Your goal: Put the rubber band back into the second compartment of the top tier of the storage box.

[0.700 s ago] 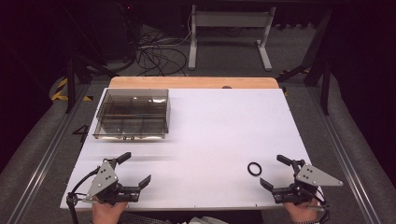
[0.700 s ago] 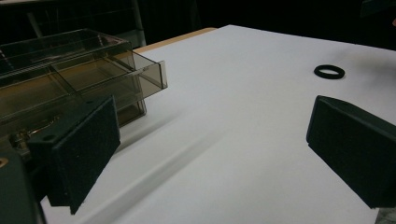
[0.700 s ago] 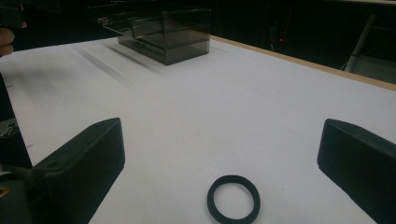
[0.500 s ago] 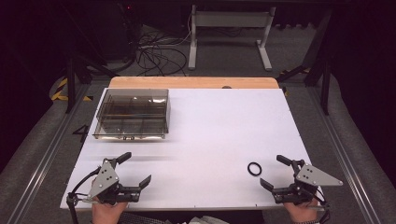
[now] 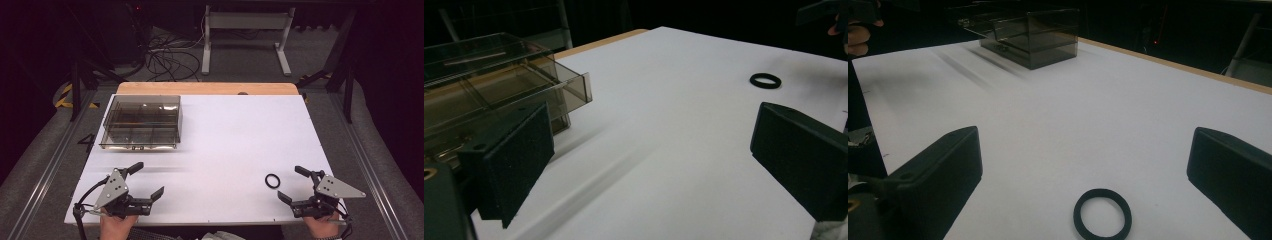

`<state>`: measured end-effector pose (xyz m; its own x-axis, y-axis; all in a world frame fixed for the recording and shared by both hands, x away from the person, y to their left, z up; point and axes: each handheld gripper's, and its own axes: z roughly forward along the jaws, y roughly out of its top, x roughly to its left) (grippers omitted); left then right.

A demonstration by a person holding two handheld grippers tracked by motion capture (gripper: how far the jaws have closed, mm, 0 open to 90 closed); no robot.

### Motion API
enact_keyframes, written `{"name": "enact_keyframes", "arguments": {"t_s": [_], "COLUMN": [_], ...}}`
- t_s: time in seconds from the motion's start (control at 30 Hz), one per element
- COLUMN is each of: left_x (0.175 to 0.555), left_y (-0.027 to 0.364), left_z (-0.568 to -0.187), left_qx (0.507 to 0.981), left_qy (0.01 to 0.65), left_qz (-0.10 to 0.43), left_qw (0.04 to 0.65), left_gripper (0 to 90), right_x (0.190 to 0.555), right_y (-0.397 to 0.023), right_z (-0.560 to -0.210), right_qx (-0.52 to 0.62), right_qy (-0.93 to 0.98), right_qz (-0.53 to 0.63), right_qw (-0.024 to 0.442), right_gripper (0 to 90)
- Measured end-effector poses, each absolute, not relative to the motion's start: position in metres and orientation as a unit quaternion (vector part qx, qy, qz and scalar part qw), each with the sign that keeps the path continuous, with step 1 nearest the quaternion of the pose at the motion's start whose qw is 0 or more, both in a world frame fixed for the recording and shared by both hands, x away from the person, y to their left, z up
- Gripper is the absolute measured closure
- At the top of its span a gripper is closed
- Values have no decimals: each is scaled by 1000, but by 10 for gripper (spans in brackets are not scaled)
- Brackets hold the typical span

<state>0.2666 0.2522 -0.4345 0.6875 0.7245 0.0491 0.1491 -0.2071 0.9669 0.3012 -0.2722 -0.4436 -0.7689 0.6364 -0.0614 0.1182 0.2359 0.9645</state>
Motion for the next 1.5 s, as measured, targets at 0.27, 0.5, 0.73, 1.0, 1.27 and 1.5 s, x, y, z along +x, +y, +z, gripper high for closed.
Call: {"name": "enact_keyframes", "arguments": {"t_s": [0.27, 0.5, 0.73, 1.0, 1.27, 1.5], "left_x": [274, 289, 300, 309, 318, 324], "left_y": [237, 214, 192, 171, 156, 151], "left_z": [-426, -413, -405, -399, -394, -393], "left_qx": [743, 751, 767, 776, 779, 778], "left_qy": [286, 267, 245, 234, 230, 238], "left_qz": [239, 216, 195, 175, 158, 137], "left_qw": [556, 565, 560, 559, 561, 566], "left_gripper": [43, 40, 42, 46, 55, 76], "right_x": [302, 298, 294, 293, 294, 294], "right_y": [-274, -279, -282, -282, -282, -282], "right_z": [-445, -446, -447, -448, -448, -448], "right_qx": [256, 265, 269, 268, 267, 267], "right_qy": [752, 748, 748, 748, 750, 750], "right_qz": [564, 563, 561, 562, 561, 562], "right_qw": [228, 230, 231, 229, 227, 226], "right_gripper": [21, 22, 23, 23, 24, 23]}}
